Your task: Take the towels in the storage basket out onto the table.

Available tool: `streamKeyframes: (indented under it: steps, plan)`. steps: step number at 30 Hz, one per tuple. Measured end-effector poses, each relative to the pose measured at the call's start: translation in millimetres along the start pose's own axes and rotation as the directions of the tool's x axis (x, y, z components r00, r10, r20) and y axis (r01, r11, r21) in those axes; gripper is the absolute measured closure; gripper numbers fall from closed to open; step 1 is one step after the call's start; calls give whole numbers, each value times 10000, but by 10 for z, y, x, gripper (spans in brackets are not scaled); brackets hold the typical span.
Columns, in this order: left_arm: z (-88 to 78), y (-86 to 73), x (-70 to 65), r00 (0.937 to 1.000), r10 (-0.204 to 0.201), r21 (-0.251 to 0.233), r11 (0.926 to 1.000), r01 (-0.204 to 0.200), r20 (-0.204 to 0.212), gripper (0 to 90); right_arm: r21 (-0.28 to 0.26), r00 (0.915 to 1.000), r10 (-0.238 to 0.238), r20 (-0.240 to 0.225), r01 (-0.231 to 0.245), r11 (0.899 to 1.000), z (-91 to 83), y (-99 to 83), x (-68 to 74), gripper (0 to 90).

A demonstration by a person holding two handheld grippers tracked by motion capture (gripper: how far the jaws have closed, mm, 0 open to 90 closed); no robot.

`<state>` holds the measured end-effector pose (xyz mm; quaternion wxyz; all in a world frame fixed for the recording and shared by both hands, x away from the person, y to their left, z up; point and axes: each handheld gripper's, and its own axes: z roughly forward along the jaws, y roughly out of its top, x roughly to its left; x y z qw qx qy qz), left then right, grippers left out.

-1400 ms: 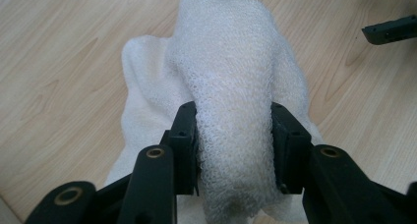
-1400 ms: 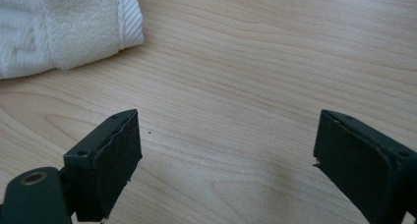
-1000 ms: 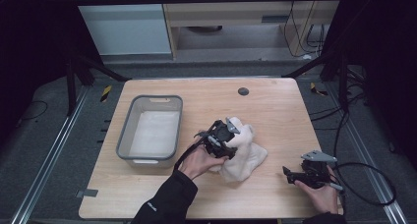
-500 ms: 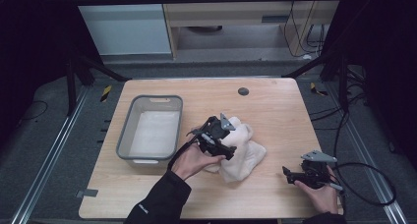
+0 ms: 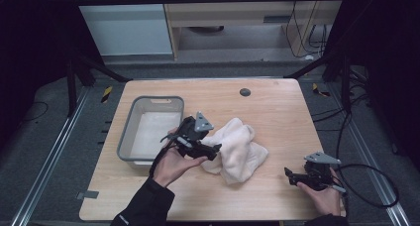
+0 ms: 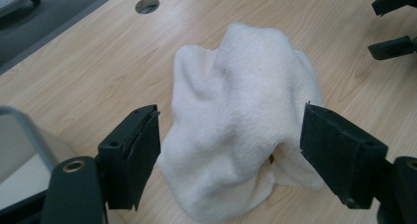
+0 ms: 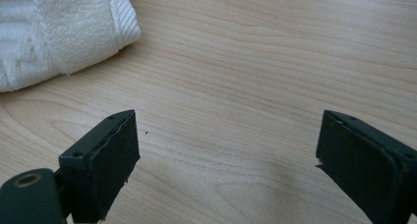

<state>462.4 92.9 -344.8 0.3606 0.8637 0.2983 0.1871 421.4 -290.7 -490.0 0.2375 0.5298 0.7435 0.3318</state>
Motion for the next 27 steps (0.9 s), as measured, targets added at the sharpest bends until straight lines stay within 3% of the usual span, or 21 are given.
streamKeyframes:
  steps: [7,15,16,18,23,26,27]
  plan:
    - [-230,-308,207,9959,-695,-603,9960,660,-582,227,-39,10000,-70,56,70,10000,-3,-3,2,90]
    - [-451,-668,386,9832,-1465,-1251,9832,1327,-1085,225,-52,10000,-27,90,27,10000,-14,-15,6,86]
    - [-513,-781,432,9759,-1789,-1532,9753,1591,-1253,222,-61,9999,-7,105,7,10000,-15,-17,8,85]
    - [-542,-838,457,9725,-1900,-1665,9718,1668,-1347,221,-71,9999,-35,107,35,10000,-15,-19,5,84]
    - [-658,-1100,565,9529,-2550,-2102,9529,2188,-1642,224,-72,10000,26,55,-26,10000,-20,-20,17,80]
    - [-699,-1205,628,9413,-2766,-2147,9481,2345,-1935,226,-58,10000,35,87,-35,10000,-21,-23,21,80]
    - [-723,-1237,649,9352,-2886,-2280,9434,2410,-2054,225,-61,10000,33,87,-33,10000,-21,-23,21,80]
